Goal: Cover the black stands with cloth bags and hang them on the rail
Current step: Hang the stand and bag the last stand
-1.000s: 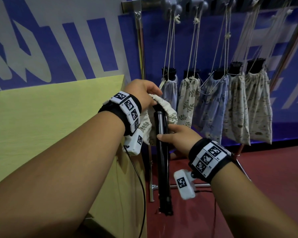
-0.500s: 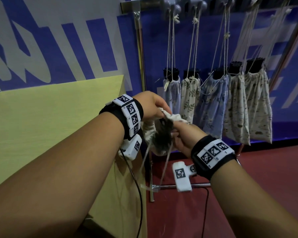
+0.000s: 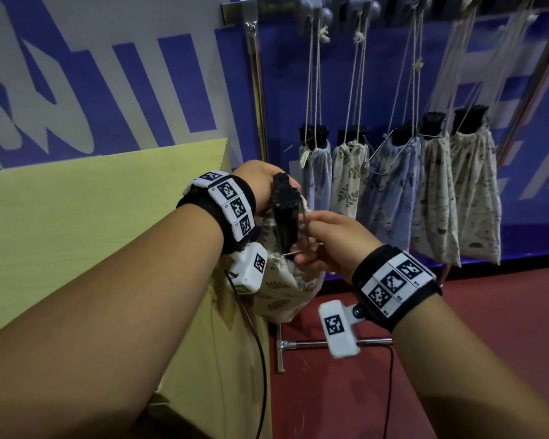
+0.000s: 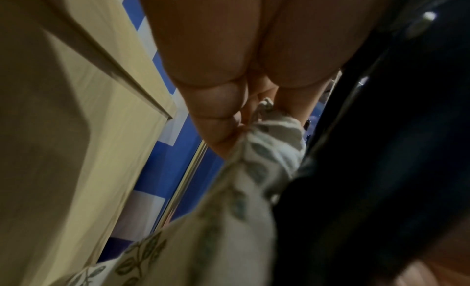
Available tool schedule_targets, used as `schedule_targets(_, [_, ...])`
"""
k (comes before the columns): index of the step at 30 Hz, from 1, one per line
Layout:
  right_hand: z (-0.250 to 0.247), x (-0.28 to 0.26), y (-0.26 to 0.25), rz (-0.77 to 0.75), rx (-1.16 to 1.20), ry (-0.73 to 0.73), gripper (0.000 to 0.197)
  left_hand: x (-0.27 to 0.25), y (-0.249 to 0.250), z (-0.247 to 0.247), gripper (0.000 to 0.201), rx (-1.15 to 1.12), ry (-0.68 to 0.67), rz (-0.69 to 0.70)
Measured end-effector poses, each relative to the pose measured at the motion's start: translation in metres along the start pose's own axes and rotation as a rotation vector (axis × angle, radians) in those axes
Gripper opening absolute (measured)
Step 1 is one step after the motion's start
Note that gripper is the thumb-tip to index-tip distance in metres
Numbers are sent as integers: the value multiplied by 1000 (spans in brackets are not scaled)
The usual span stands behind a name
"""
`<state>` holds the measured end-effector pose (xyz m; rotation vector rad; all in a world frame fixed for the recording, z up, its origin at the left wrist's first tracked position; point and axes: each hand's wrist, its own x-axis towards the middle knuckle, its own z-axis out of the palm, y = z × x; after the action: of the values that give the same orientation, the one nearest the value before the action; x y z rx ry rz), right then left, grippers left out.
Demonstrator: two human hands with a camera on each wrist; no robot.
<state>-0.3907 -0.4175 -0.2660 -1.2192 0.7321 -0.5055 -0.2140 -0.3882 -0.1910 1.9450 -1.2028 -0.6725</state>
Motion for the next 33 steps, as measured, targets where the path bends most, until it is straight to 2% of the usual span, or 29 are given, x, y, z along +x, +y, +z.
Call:
schedule_targets(3, [1, -7, -5, -125, -139, -97, 49, -1, 2, -3, 25, -72, -19, -45])
schedule_targets(5, [3, -8, -3, -167, -232, -96, 58, -3, 4, -4, 20, -10, -48, -20])
schedule_targets(10, [4, -4, 4, -384, -768, 106, 45, -6, 6, -1, 21, -40, -121, -82])
schedule_targets(13, [6, -3, 7, -502, -902, 176, 37, -9, 6, -1, 26, -161, -119, -113])
schedule_targets(16, [1, -3, 4, -530, -818, 272, 23, -12, 6, 3, 18, -286, -142, -131])
schedule_targets(18, [-8, -2, -1, -468, -666, 332, 17, -17, 10, 9, 24, -370, -184, -139])
schedule_targets(21, [-18, 0, -3, -397, -450, 289, 21, -21, 12, 10, 54, -363, -300, -78])
schedule_targets(26, [-22, 6, 4, -391, -254, 220, 19, -30, 15, 4, 60, -433, -510, -1])
schedule_targets(28, [-21, 5, 4, -379, -192, 174, 21, -27, 13, 8, 60, -351, -486, 66])
schedule_targets(31, [-19, 1, 0, -330, -29, 106, 28, -22, 10, 12, 61, -337, -357, 92])
schedule_targets(32, [-18, 1, -2, -307, 10, 122, 26, -19, 9, 12, 61, -325, -307, 97])
schedule_targets(33, [-19, 2, -3, -291, -53, 191, 21, -17, 7, 11, 61, -306, -267, 98])
